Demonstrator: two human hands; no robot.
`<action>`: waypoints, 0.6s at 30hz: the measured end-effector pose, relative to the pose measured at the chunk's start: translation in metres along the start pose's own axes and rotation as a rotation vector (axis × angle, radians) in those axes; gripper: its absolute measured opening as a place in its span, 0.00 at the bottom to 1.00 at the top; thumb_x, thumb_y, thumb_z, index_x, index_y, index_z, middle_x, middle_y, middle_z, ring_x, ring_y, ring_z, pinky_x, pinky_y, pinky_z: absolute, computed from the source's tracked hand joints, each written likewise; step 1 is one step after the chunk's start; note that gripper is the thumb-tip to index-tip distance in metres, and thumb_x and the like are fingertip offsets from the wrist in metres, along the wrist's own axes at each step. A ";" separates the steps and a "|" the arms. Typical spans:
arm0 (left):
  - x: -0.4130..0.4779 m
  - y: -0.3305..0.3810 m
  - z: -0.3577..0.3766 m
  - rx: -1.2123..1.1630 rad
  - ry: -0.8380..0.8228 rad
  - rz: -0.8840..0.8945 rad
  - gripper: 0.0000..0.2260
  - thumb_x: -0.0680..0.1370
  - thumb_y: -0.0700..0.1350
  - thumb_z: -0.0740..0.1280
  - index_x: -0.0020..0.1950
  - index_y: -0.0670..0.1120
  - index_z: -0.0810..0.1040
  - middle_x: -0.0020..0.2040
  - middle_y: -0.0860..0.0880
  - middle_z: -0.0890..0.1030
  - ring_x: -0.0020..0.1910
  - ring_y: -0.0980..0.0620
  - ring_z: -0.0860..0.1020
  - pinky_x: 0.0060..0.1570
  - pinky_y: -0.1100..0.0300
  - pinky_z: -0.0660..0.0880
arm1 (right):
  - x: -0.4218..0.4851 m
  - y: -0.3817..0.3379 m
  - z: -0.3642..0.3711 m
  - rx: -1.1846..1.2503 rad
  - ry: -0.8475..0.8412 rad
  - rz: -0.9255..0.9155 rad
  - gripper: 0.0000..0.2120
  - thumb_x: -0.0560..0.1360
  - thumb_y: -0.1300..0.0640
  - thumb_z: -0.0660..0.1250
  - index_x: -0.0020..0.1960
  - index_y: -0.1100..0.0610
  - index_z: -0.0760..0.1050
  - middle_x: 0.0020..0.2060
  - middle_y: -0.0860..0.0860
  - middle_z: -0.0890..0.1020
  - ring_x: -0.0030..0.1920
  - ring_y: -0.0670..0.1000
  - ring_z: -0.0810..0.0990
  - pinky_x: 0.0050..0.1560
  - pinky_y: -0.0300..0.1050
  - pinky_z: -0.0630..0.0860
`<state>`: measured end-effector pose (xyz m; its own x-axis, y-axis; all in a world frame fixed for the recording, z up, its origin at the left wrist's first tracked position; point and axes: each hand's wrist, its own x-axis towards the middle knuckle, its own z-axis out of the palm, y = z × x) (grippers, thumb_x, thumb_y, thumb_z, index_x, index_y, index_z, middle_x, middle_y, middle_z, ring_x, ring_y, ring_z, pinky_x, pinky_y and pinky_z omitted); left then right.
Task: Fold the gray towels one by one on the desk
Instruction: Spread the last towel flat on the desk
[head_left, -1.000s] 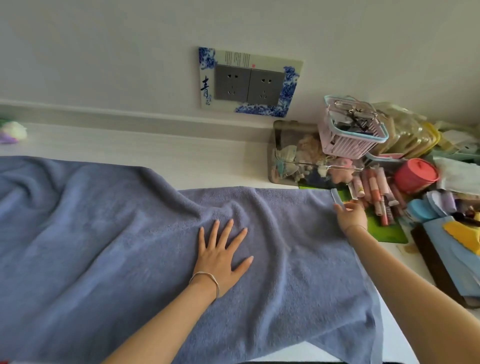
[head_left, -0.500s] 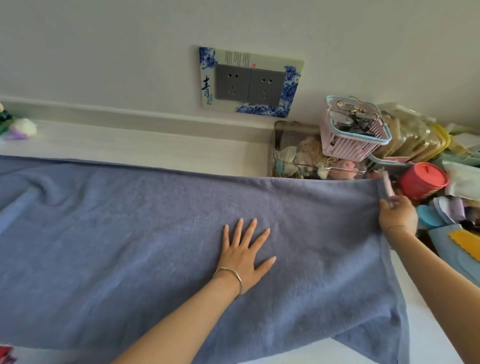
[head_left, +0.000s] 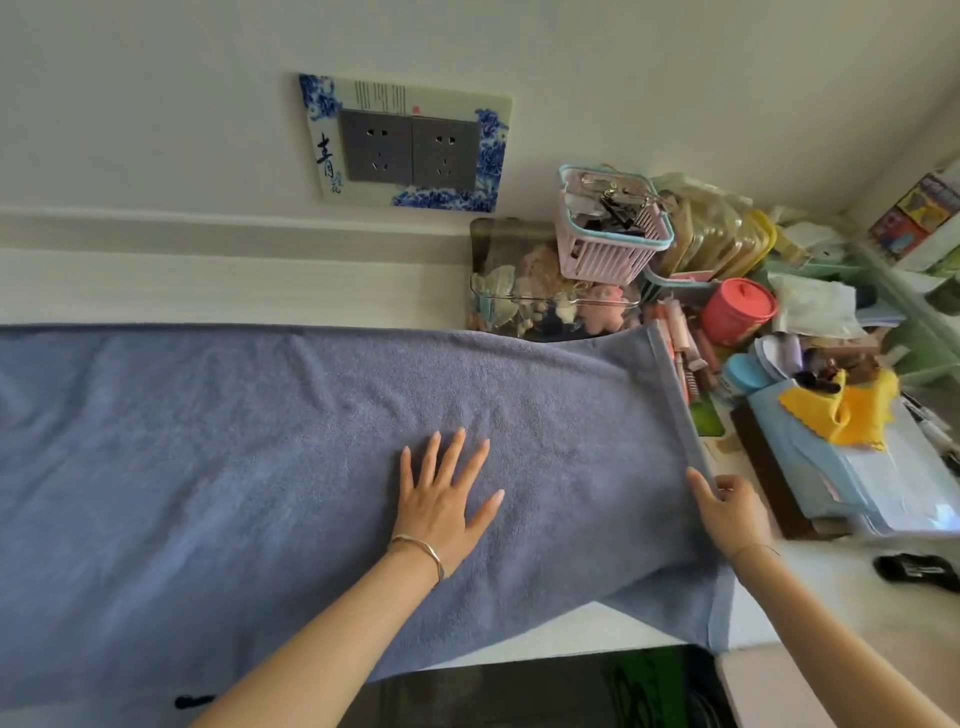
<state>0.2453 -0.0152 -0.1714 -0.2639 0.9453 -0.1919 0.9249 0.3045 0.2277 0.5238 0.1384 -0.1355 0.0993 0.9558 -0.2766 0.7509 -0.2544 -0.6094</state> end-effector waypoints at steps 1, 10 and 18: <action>-0.003 0.003 0.000 0.004 0.002 0.018 0.36 0.75 0.68 0.32 0.76 0.54 0.60 0.75 0.47 0.63 0.73 0.40 0.63 0.69 0.37 0.52 | -0.008 0.007 -0.004 -0.018 -0.035 0.004 0.19 0.76 0.45 0.64 0.50 0.63 0.72 0.44 0.58 0.77 0.48 0.61 0.76 0.47 0.50 0.70; -0.024 0.005 0.002 0.054 -0.031 0.039 0.45 0.64 0.71 0.19 0.77 0.58 0.43 0.78 0.50 0.45 0.77 0.43 0.45 0.69 0.40 0.36 | -0.037 0.038 -0.050 0.053 -0.008 -0.002 0.13 0.77 0.53 0.65 0.40 0.61 0.78 0.40 0.58 0.81 0.46 0.60 0.77 0.45 0.48 0.69; -0.039 -0.005 0.003 0.055 -0.074 0.001 0.29 0.80 0.63 0.39 0.72 0.52 0.66 0.71 0.46 0.70 0.67 0.41 0.71 0.62 0.37 0.65 | -0.064 0.031 -0.020 -0.635 0.222 -0.398 0.18 0.74 0.56 0.69 0.61 0.60 0.73 0.60 0.60 0.75 0.56 0.64 0.76 0.51 0.56 0.76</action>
<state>0.2522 -0.0539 -0.1682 -0.2437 0.9339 -0.2616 0.9394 0.2943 0.1757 0.5536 0.0719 -0.1220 -0.1782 0.9816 0.0692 0.9805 0.1830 -0.0716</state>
